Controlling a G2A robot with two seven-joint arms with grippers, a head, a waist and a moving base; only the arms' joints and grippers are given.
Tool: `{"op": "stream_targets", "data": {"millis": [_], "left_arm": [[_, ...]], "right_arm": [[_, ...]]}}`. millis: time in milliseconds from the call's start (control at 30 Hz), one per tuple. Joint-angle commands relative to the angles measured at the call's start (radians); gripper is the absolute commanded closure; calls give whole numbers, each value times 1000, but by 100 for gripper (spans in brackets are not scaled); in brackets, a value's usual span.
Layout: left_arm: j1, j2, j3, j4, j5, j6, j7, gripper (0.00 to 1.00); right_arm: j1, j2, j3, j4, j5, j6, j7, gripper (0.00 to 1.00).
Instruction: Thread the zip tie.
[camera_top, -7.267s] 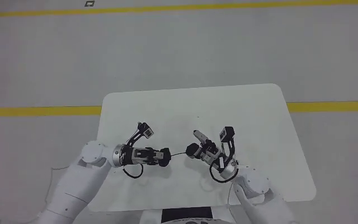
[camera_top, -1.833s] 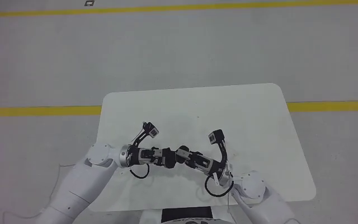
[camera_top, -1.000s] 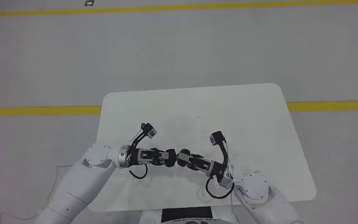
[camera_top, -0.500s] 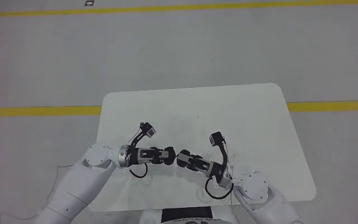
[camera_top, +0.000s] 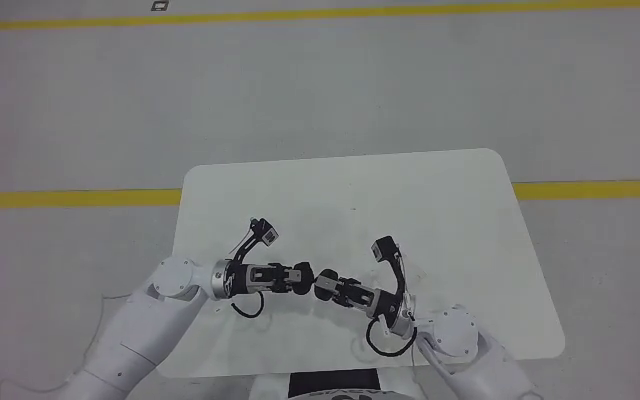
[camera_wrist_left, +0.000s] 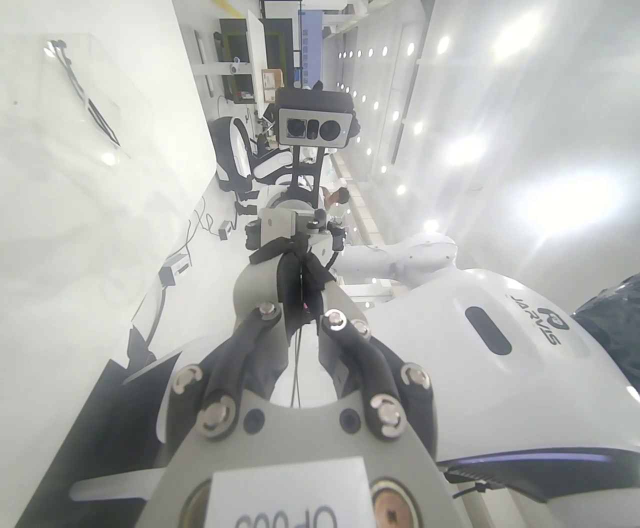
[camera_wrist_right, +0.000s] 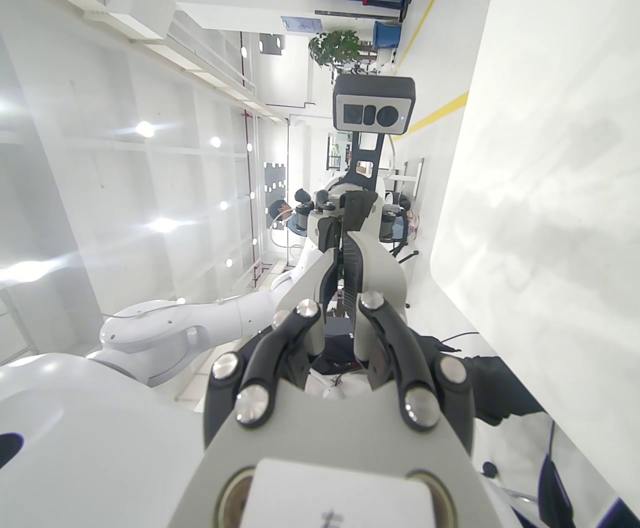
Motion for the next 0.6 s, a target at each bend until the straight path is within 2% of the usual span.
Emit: {"op": "stream_targets", "data": {"millis": [0,100,167,567], "left_arm": [[-1,0,1,0,-1,0,0,95],[-1,1,3,1,-2,0,1,95],[-2,1,4,1,-2,1,2,100],[-1,5,8,0,-1,-1,3,100]], "right_arm": [[2,1,-3,1,-2,2,1,100],[5,2,-6,2,-5,4,-2,100],[5,2,-8,2,-5,4,-5,100],[2,7,-9,0,0,-2,-22,100]]}}
